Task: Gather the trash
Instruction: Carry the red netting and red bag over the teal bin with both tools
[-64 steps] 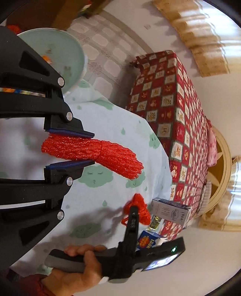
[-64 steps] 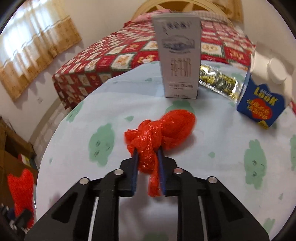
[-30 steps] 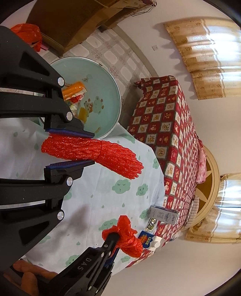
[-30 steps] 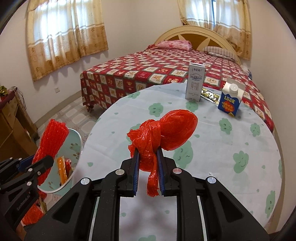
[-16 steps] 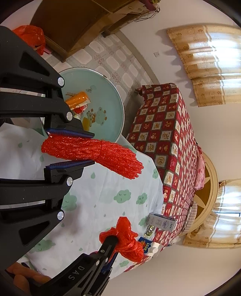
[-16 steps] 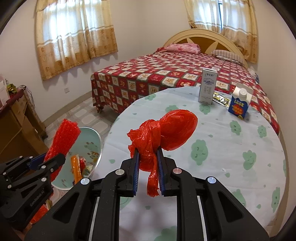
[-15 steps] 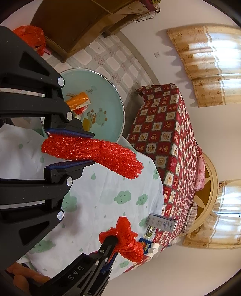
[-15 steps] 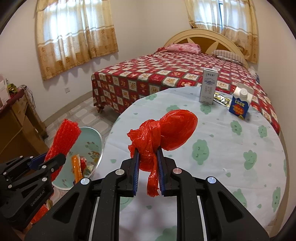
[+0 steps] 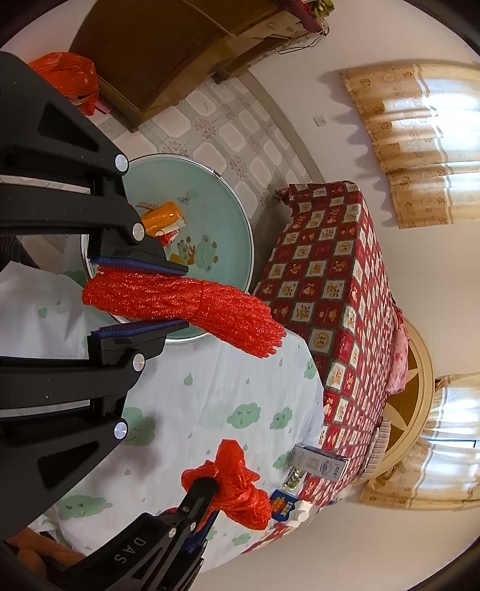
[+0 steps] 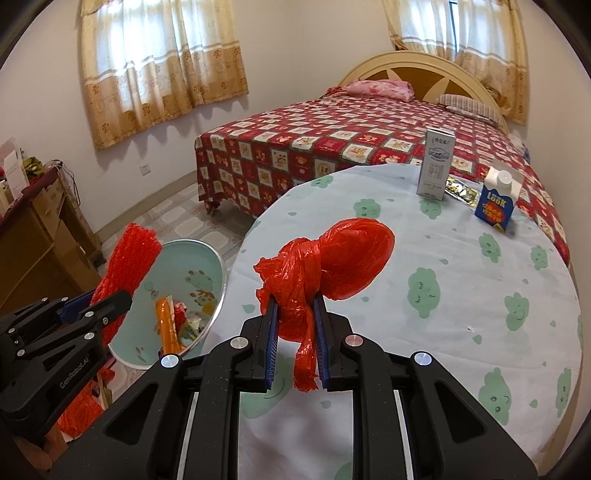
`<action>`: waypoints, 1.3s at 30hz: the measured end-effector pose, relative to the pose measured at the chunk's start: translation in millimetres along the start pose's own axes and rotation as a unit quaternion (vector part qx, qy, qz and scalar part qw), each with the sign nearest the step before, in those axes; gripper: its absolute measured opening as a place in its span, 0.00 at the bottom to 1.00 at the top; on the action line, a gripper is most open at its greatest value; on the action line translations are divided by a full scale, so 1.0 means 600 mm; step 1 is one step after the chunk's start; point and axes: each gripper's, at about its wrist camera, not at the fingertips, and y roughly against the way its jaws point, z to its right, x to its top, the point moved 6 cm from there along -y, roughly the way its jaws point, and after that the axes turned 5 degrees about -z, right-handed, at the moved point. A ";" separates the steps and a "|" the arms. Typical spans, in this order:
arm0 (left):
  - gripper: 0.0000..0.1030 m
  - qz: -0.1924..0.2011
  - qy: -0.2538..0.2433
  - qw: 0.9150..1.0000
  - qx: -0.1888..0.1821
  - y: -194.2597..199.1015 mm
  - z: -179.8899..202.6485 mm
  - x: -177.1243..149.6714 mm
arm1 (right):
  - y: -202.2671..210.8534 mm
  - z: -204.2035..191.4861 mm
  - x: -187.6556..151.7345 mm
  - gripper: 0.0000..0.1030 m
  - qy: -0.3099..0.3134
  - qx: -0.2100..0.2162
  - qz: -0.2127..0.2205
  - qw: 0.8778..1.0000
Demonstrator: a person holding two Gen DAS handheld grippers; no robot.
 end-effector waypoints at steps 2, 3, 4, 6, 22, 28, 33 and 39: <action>0.23 0.001 0.003 1.000 0.001 0.002 -0.005 0.001 | -0.001 -0.005 0.000 0.18 0.003 0.002 -0.001 1.000; 0.23 0.002 0.005 1.000 0.003 0.002 -0.009 0.002 | -0.001 -0.010 0.000 0.18 0.004 0.004 0.000 1.000; 0.23 0.003 0.006 1.000 0.005 0.003 -0.012 0.002 | -0.001 -0.015 0.000 0.18 0.006 0.006 0.001 1.000; 0.23 0.004 0.008 1.000 0.009 0.004 -0.017 0.002 | -0.001 -0.020 0.000 0.18 0.010 0.010 0.002 1.000; 0.23 0.001 0.039 0.999 0.028 -0.004 -0.075 0.003 | -0.024 -0.089 0.004 0.18 0.044 0.041 -0.009 0.998; 0.23 -0.018 0.066 0.997 0.040 -0.031 -0.120 0.000 | -0.052 -0.121 0.020 0.18 0.053 0.060 -0.017 0.997; 0.23 -0.040 0.085 0.995 0.044 -0.066 -0.152 -0.002 | -0.095 -0.150 0.038 0.18 0.060 0.074 -0.031 0.995; 0.23 -0.057 0.101 0.992 0.045 -0.099 -0.168 -0.003 | -0.152 -0.177 0.053 0.19 0.056 0.095 -0.065 0.992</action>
